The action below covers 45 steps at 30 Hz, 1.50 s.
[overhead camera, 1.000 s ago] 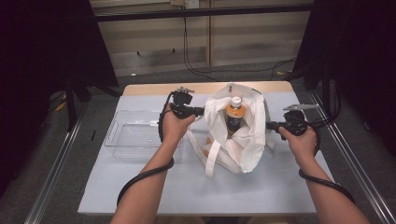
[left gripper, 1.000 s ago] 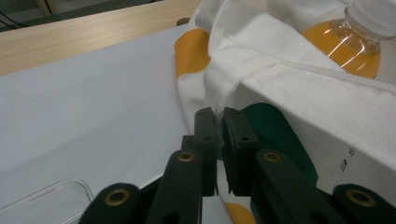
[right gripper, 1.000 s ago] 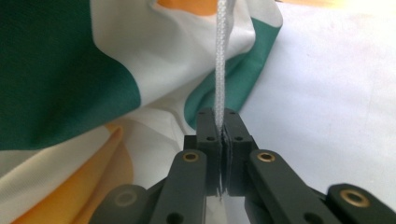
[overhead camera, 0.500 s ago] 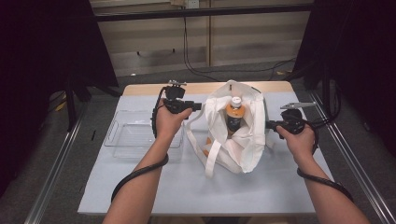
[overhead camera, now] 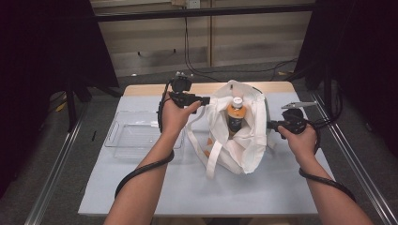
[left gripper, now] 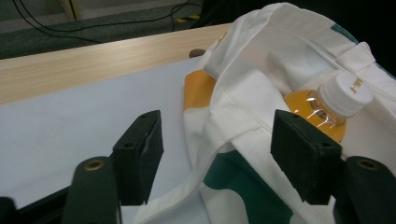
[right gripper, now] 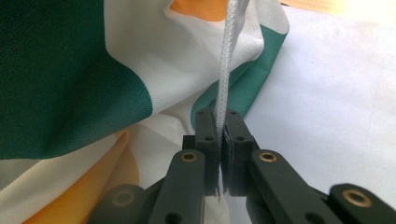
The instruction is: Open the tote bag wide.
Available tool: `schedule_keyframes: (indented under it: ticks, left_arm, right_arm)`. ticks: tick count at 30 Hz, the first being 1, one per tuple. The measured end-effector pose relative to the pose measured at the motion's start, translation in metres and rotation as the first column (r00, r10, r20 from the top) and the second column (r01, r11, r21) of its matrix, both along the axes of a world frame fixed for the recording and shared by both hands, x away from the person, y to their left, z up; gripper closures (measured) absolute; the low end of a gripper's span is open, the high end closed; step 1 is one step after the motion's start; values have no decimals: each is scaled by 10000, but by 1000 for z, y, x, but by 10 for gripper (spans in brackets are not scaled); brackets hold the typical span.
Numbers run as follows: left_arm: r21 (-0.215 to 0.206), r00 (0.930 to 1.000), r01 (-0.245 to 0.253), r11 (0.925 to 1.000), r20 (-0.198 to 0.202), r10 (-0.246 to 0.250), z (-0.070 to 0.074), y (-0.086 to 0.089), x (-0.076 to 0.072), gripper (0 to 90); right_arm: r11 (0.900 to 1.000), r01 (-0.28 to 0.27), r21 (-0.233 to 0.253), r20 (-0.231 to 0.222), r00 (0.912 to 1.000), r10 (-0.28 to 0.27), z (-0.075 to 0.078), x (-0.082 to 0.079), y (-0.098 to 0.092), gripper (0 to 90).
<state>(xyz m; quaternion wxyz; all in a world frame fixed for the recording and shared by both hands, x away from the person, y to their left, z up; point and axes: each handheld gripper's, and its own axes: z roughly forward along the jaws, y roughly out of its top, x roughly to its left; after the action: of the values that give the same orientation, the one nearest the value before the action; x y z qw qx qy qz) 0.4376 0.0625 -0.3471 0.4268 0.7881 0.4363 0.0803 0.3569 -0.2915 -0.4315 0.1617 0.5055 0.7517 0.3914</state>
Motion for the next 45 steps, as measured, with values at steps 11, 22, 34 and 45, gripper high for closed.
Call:
schedule_keyframes:
  ticks: [11,22,34,45]
  left_arm:
    - [-252,9985,284,9993,-456,-295,-9,-15,-5,196]
    - [503,9944,584,9970,-906,-537,-21,-20,-10,449]
    - [1094,9954,151,9939,-961,-45,-40,-9,-9,699]
    - [1048,9956,-17,9945,-925,114,-43,-5,-10,780]
  right_arm:
    - [10000,-11,-28,59,10000,11,1,-1,2,863]
    - [10000,80,7,37,10000,-80,-1,-1,2,861]
    - [9992,403,12,-185,9990,-403,-14,-4,-10,875]
    - [9977,676,73,-334,9972,-673,-24,-9,-26,870]
